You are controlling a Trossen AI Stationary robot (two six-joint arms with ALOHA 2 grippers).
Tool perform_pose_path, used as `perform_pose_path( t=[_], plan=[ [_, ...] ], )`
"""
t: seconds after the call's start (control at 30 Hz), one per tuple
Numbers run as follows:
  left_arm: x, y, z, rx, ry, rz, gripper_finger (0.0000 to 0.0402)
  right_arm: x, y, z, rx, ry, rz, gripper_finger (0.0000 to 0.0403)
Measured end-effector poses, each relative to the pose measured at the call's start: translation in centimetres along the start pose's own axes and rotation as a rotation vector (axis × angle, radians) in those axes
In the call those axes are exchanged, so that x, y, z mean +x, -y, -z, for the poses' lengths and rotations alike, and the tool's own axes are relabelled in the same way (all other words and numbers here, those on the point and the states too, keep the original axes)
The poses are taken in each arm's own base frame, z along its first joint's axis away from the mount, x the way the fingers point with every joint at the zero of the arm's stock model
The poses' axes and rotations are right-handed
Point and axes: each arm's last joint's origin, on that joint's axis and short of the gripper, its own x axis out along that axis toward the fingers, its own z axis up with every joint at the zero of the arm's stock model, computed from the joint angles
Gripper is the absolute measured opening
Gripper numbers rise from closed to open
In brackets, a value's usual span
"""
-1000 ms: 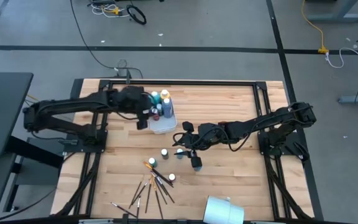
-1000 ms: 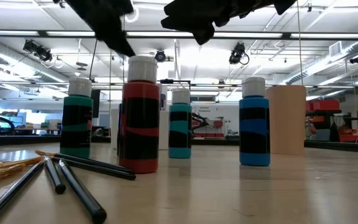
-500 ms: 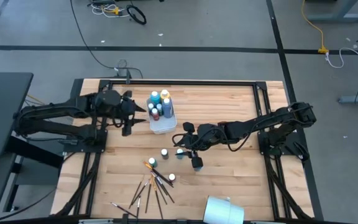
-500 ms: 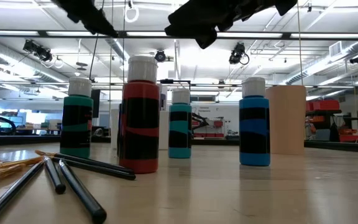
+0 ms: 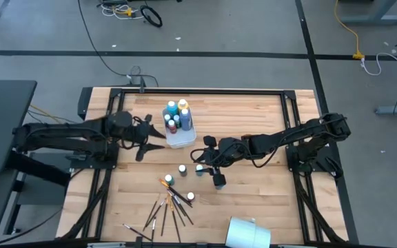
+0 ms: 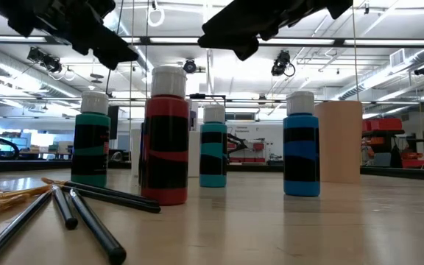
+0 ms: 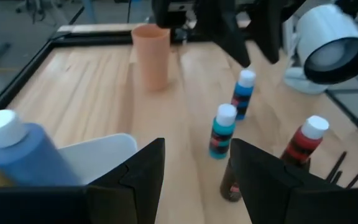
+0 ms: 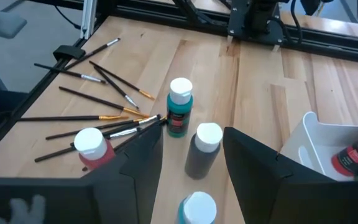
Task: Pick & Place Paint Supplies
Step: Put the small light blue paint bottle into the white bin
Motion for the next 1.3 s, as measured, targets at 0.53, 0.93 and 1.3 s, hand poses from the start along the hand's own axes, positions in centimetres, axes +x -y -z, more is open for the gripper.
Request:
perform_pose_path(
  t=[0.53,0.93,1.3],
  plan=[
    [0.5,0.1,1.6,-0.005,0.014,0.028,0.0191,1.1,0.0,1.3,0.003,-0.079,0.004,0.0171],
    [0.5,0.1,1.6,0.006,0.016,0.025,0.0191,2.6,0.2,3.0,0.009,-0.151,0.044,0.0171],
    [0.5,0.1,1.6,0.005,0.016,0.025,0.0191,4.1,0.8,4.8,0.07,-0.218,0.059,0.0171]
  ],
)
